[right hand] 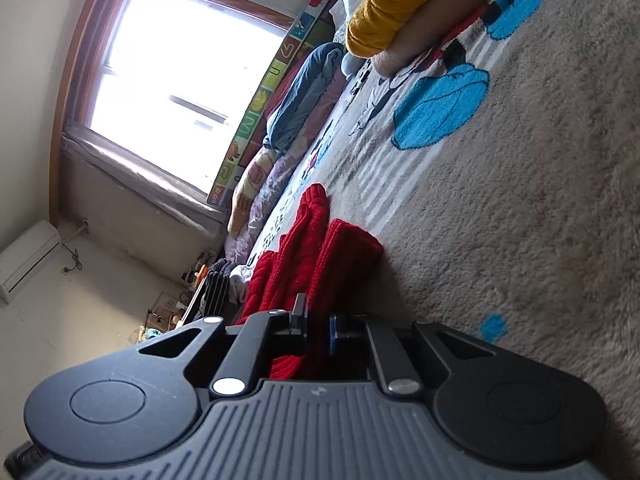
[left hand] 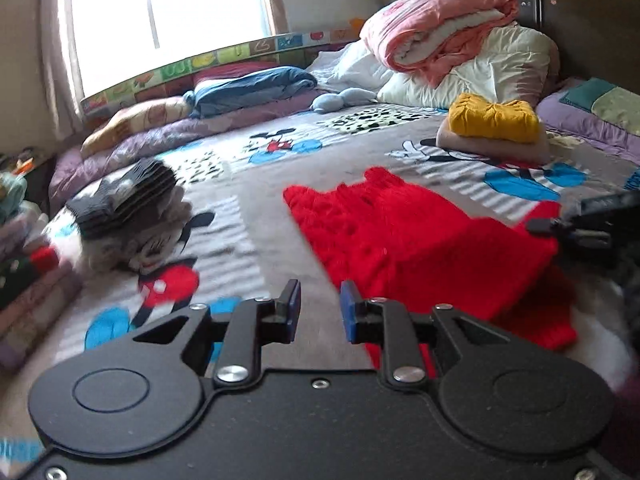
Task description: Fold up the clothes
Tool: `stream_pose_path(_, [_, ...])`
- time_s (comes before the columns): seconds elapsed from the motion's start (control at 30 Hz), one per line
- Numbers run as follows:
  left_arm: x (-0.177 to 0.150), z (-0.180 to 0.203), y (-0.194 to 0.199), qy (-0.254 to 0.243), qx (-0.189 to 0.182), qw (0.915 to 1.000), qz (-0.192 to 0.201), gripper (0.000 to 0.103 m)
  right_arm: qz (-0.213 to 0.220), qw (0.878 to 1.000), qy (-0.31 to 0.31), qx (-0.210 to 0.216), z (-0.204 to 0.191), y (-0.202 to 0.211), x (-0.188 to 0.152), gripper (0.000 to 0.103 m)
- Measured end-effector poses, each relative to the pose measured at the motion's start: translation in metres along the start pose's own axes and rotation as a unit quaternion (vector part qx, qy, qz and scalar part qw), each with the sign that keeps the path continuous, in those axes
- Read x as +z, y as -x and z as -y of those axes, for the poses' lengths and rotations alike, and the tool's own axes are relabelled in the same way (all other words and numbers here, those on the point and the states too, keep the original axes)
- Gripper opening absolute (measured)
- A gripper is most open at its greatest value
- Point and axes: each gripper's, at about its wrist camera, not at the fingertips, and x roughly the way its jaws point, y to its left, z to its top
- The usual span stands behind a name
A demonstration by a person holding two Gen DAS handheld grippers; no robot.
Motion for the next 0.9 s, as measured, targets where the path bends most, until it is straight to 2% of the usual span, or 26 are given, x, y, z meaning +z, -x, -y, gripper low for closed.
stream_pose_path(0.23, [0.038,0.003,-0.078,-0.047,0.0,0.9988,-0.012,0.02,0.002,1.0,-0.002,0.012,0.003,0.003,0.001,0.012])
stream_pose_path(0.43, [0.062,-0.021,-0.144,0.011,-0.01,0.9992,-0.037,0.017,0.002,1.0,-0.002,0.019,0.004,0.002,0.0,0.012])
stream_pose_path(0.63, [0.075,-0.029,-0.189,0.05,-0.025,0.9972,-0.05,0.012,0.001,1.0,-0.002,0.023,0.004,0.001,0.0,0.012])
stream_pose_path(0.7, [0.076,-0.03,-0.202,0.062,-0.036,0.9958,-0.056,0.012,0.001,1.0,-0.002,0.026,0.004,0.001,0.0,0.012])
stream_pose_path(0.8, [0.063,-0.029,-0.232,0.064,-0.058,0.9915,-0.097,0.011,0.0,1.0,-0.001,0.028,0.004,0.0,0.0,0.012])
stream_pose_path(0.9, [0.057,-0.035,-0.235,0.082,-0.071,0.9892,-0.098,0.011,-0.001,1.0,0.0,0.03,0.004,0.0,0.0,0.012])
